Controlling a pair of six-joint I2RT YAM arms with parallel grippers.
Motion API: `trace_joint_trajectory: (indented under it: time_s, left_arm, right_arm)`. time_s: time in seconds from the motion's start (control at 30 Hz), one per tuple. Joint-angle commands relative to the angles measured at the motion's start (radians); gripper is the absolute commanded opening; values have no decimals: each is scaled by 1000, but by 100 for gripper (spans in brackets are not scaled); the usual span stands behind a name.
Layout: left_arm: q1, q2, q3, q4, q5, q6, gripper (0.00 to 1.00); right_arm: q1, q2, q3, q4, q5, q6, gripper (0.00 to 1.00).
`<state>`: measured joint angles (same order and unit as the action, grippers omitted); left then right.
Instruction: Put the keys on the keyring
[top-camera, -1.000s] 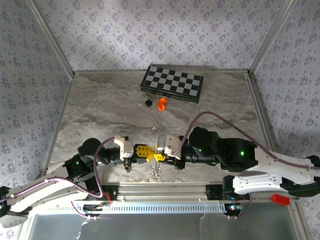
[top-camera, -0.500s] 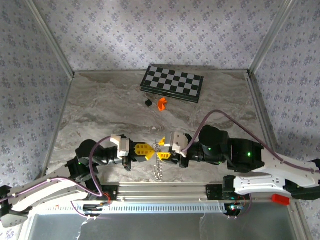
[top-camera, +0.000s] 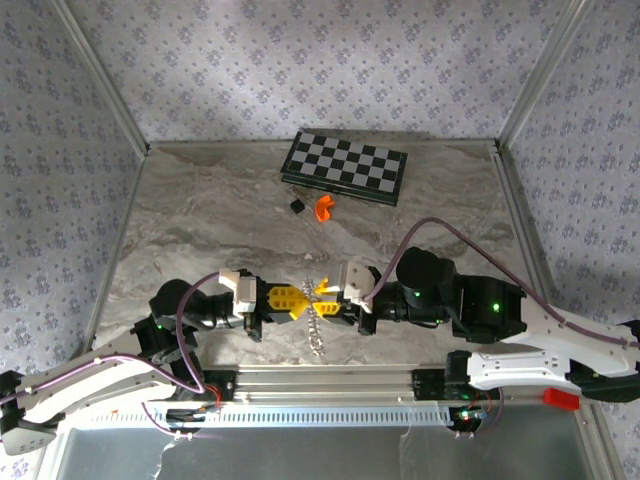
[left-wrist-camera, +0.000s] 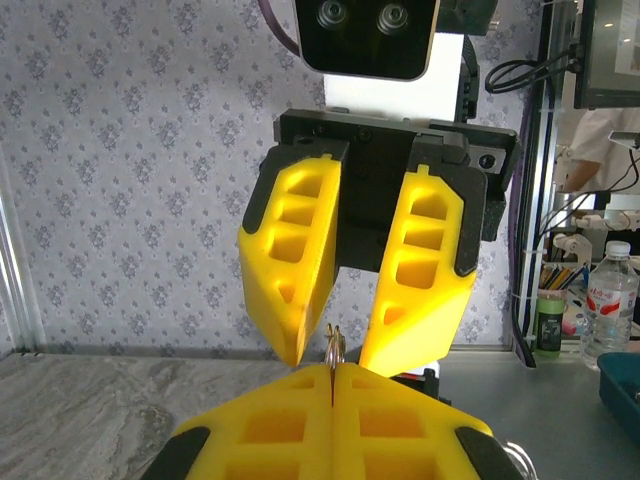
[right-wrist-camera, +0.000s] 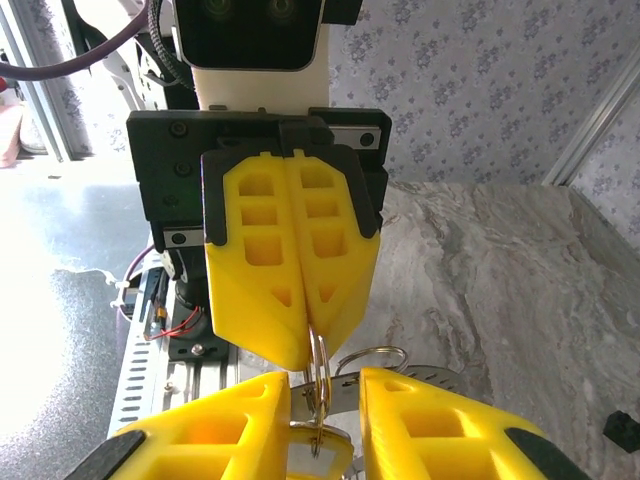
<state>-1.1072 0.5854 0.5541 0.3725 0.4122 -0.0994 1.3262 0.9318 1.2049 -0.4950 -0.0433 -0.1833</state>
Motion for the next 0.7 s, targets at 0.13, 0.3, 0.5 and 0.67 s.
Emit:
trace_joint_trajectory:
  time_s: [0.13,0.3,0.5,0.67]
  left_arm:
    - [-7,-5,5,88,20,-16,0]
    - [-8,-11,10,69,19,-13,0]
    - [-8,-37,98,-200,-34,72,14]
    - [-8,-15,232,-511,-100,181,33]
  right_arm:
    - [-22,10,-4,27,-60,25,10]
    - [-32,6,-4,38,-47,27,0]
    - [-34,22,43,-55,18,-18,0]
    - [-26,86,139,-229,96,-92,0]
